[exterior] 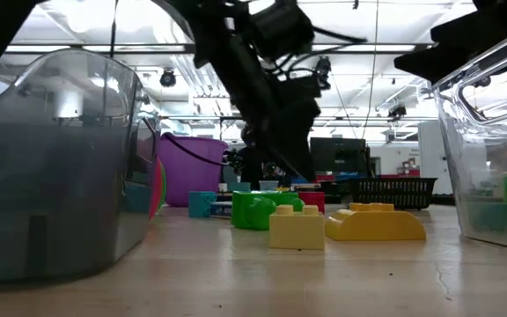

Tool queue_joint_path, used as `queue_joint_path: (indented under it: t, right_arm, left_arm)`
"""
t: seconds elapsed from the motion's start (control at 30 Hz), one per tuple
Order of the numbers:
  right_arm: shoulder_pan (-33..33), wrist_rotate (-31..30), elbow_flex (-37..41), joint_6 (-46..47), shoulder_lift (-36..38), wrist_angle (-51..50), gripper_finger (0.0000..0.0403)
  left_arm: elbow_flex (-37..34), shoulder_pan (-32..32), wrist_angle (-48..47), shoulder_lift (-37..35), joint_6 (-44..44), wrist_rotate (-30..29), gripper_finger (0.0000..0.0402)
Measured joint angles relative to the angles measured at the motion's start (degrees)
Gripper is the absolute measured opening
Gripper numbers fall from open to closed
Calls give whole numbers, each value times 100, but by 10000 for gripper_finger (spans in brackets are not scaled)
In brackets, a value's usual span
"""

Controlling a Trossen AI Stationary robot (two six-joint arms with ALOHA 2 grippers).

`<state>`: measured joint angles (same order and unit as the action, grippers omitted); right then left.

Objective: Pick & Place Toys
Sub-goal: Put the small red game piece into the transparent bin

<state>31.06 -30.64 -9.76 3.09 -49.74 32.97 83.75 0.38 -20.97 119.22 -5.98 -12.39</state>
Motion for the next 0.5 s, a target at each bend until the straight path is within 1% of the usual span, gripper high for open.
queue_joint_path:
  t: [0.17,0.33,0.5]
  right_arm:
    - [0,-17,-48,0,-46,-4,346]
    - [-1,-17,-48,0,-9,-1,346]
    - [-1,-17,-48,0,12,-2,346]
  left_arm:
    - [314,-7,-159,264,-35,86,303]
    - [323,20,-229,418,-165,283,303]
    - [314,24,-219,479,-186,299,303]
